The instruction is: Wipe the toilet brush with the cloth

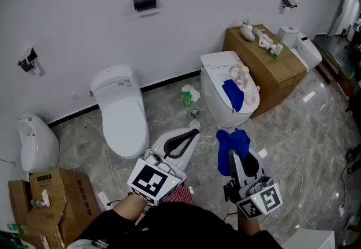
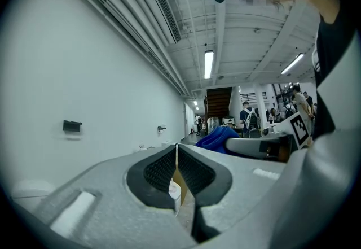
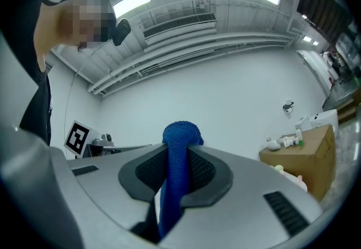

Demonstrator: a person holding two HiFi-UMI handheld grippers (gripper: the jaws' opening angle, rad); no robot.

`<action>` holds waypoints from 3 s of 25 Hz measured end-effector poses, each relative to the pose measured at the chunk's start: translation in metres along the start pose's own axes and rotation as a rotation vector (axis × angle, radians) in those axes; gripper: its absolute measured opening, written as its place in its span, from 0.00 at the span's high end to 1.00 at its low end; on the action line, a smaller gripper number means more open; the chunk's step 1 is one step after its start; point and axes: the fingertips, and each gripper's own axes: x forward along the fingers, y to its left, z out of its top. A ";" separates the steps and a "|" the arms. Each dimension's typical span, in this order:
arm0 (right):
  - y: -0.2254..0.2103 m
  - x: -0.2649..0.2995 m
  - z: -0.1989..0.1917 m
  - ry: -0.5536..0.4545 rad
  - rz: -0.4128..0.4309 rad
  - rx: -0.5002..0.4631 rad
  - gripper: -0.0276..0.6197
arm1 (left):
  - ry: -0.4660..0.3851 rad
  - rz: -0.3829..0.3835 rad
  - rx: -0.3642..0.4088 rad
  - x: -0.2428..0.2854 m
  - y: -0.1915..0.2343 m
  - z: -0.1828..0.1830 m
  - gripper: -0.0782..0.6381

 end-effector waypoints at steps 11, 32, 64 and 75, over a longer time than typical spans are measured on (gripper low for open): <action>-0.009 0.081 -0.015 0.022 0.013 -0.045 0.86 | -0.014 0.002 -0.020 0.018 0.075 -0.009 0.88; -0.019 0.163 -0.041 0.054 -0.024 -0.027 0.86 | -0.037 -0.006 -0.019 0.032 0.165 -0.014 0.88; -0.177 0.231 -0.035 0.091 0.057 0.023 0.86 | 0.032 0.083 -0.034 0.183 0.200 -0.030 0.88; -0.229 0.249 -0.038 0.110 0.107 0.045 0.86 | 0.040 0.108 -0.022 0.241 0.204 -0.037 0.88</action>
